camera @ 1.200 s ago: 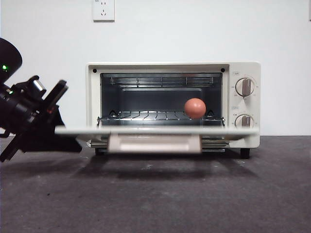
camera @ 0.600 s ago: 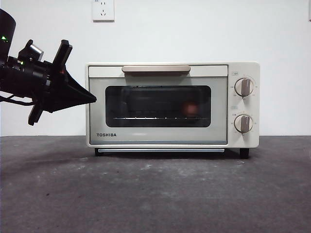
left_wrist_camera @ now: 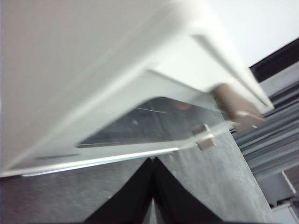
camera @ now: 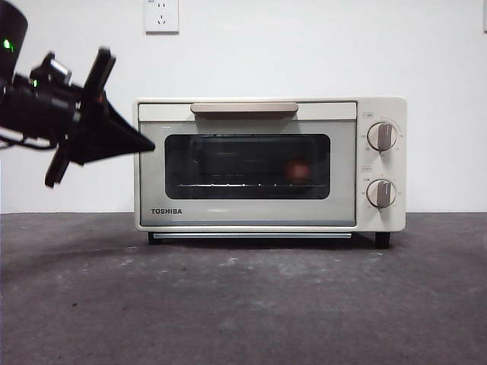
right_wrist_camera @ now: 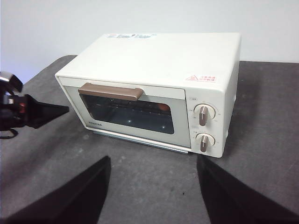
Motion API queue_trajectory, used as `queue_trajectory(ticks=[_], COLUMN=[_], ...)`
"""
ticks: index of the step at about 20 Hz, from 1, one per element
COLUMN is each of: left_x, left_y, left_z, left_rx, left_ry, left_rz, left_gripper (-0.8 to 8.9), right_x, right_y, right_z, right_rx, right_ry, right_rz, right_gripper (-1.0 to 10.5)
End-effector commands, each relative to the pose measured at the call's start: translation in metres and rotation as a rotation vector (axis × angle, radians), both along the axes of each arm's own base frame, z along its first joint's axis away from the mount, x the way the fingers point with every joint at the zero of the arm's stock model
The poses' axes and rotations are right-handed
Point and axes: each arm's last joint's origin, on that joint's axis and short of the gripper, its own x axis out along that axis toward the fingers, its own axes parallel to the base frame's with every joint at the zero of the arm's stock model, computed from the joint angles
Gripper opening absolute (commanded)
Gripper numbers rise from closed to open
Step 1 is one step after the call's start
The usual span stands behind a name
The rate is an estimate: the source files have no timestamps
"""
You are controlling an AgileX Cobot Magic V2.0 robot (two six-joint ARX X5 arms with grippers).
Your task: Eggoven
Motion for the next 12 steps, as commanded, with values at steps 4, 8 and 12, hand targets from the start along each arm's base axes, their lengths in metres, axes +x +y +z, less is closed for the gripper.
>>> queue_trajectory(ticks=[4, 8, 12], left_x=[-0.022, -0.046, -0.075], left_y=[-0.006, -0.007, -0.006], left_z=[0.028, 0.048, 0.068], left_rx=[0.127, 0.215, 0.259], left_ry=[-0.075, -0.102, -0.125], left_rz=[-0.019, 0.004, -0.006], left_gripper=[0.07, 0.07, 0.07], right_x=[0.004, 0.01, 0.017], right_y=[0.003, 0.007, 0.012], right_z=[0.001, -0.001, -0.005], right_rx=[-0.01, -0.027, -0.049], right_ry=[0.006, 0.032, 0.061], right_rz=[0.007, 0.008, 0.01], right_gripper=[2.9, 2.9, 2.8])
